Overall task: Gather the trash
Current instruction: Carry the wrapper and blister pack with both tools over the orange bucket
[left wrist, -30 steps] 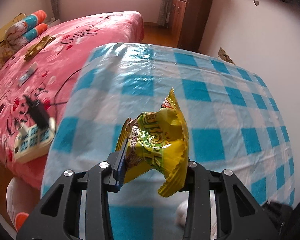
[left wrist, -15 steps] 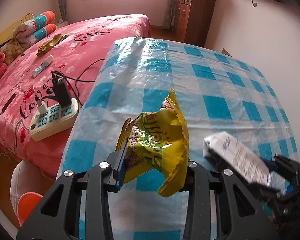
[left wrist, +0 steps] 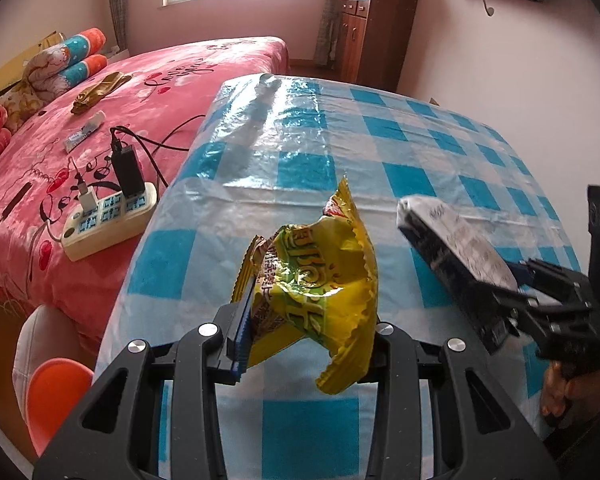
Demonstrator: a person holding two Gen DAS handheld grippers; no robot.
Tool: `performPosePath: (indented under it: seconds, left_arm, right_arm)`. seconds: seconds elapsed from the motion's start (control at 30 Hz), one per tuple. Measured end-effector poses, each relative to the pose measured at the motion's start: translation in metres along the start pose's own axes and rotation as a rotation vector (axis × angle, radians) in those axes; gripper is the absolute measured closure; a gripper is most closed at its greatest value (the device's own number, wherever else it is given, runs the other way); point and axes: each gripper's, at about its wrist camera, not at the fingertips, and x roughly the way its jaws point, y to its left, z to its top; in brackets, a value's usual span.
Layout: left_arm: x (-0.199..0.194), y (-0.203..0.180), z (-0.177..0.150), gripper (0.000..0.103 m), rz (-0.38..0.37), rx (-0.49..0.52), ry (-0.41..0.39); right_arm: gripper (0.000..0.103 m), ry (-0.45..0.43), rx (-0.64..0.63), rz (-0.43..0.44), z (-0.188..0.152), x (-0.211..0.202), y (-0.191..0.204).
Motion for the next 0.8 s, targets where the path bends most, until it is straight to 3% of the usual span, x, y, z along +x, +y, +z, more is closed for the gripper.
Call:
performPosePath:
  seconds: [0.5, 0.8]
  left_arm:
    - [-0.022, 0.0, -0.032, 0.065, 0.002, 0.035, -0.046]
    - [-0.027, 0.01, -0.047, 0.065, -0.016, 0.021, -0.055]
  right_arm:
    - [0.047, -0.007, -0.06, -0.171, -0.001, 0.005, 0.013]
    - [0.047, 0.009, -0.105, -0.224, 0.0, 0.01, 0.029]
